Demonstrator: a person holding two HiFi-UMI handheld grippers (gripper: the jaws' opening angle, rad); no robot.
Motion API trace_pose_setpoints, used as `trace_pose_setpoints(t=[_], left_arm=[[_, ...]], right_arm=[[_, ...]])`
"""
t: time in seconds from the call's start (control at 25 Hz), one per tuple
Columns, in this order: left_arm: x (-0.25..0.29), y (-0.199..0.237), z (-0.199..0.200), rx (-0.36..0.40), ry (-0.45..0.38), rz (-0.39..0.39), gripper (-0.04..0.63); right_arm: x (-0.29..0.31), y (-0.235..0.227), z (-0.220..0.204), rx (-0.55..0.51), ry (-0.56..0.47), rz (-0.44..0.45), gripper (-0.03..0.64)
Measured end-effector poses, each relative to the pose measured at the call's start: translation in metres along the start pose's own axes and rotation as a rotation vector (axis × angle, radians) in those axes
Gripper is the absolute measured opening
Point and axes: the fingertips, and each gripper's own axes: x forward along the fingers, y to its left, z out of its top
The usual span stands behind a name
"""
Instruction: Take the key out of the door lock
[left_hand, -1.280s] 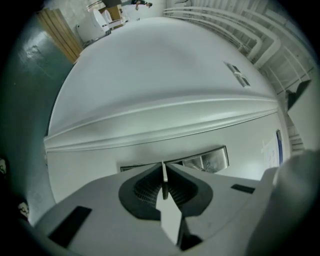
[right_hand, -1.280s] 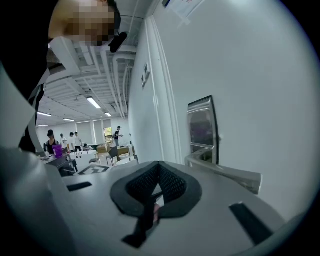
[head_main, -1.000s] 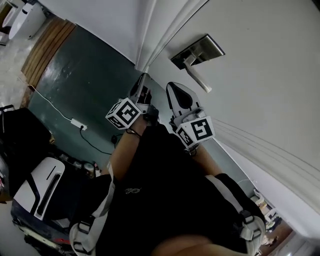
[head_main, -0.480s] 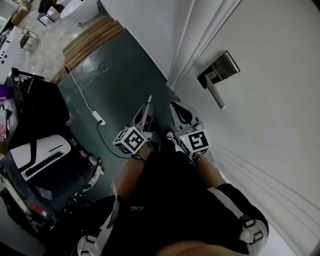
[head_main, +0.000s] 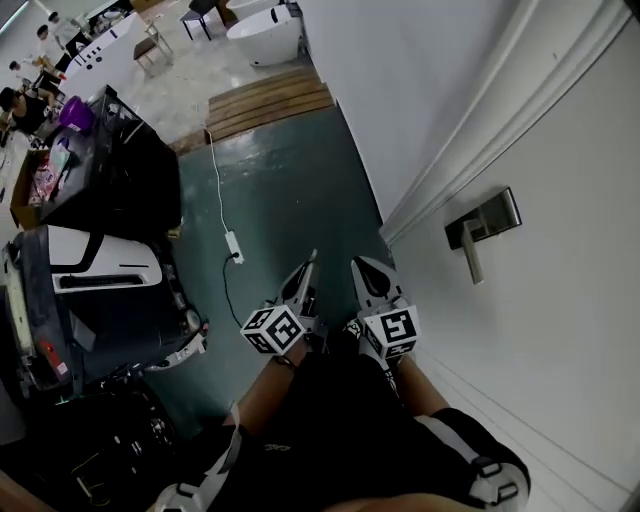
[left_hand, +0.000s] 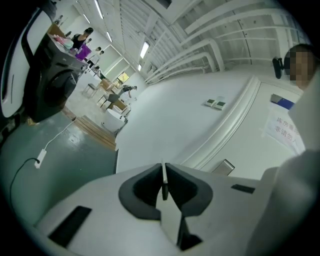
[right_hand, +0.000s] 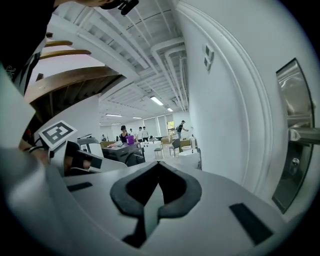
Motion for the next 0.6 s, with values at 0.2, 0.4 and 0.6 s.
trace_pose_setpoints(t=[0.2, 0.4, 0.6], left_arm=[[-0.030, 0.019, 0.036, 0.024, -0.044, 0.043, 0.037], [-0.053, 0.027, 0.083, 0.104, -0.098, 0.040, 0.037], [-0.075, 0.026, 0.134, 0.162, -0.192, 0.037, 0.037]], right_arm=[[0.028, 0.037, 0.019, -0.074, -0.014, 0.066, 0.008], [0.054, 0.062, 0.043, -0.092, -0.049, 0.066, 0.008], [0.071, 0.095, 0.082, -0.136, -0.107, 0.096, 0.008]])
